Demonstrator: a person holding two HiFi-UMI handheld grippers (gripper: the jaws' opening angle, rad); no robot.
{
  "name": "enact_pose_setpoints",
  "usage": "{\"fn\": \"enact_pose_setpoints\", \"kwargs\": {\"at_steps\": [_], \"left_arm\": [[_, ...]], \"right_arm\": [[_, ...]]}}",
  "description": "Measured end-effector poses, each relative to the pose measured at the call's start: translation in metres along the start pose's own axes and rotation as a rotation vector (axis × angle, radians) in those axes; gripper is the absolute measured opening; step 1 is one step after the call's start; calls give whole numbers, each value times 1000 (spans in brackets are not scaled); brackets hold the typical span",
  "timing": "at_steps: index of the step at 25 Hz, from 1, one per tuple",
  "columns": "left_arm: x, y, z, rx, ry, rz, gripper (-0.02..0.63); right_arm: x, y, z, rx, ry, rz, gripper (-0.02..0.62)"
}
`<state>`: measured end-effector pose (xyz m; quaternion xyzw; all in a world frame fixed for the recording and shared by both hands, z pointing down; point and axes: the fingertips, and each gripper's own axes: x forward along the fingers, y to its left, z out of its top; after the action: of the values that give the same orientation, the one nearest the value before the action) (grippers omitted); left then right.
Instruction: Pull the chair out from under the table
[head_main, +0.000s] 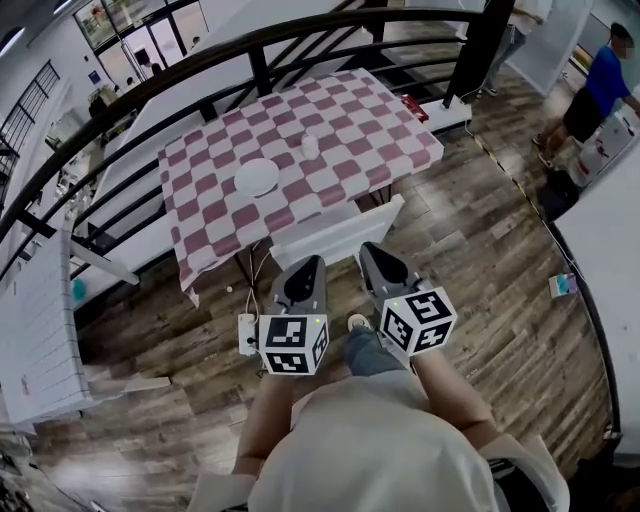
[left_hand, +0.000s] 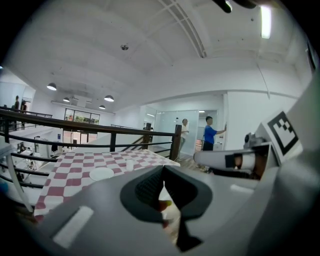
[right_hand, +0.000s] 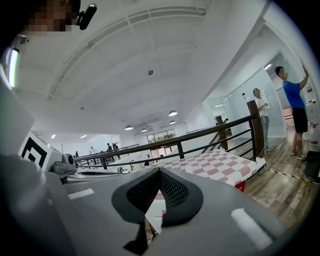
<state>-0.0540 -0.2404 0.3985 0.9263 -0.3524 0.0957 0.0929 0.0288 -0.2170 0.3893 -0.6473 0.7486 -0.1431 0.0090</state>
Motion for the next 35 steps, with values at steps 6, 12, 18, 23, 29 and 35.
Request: {"fn": "enact_pose_setpoints", "kwargs": {"at_steps": [6, 12, 18, 23, 29, 35], "left_arm": [[31, 7, 2, 2, 28, 39, 9], [56, 16, 1, 1, 66, 79, 9], [79, 24, -5, -3, 100, 118, 9], [94, 32, -10, -9, 124, 154, 9], [109, 40, -17, -6, 145, 201, 9], [118, 50, -26, 5, 169, 238, 9]], "right_arm": [[26, -21, 3, -18, 45, 47, 0], [48, -42, 4, -34, 89, 91, -2], [68, -58, -6, -63, 154, 141, -2], [84, -65, -14, -94, 206, 190, 0], [102, -76, -24, -131, 250, 247, 0], [119, -86, -33, -180, 279, 290, -2]]}}
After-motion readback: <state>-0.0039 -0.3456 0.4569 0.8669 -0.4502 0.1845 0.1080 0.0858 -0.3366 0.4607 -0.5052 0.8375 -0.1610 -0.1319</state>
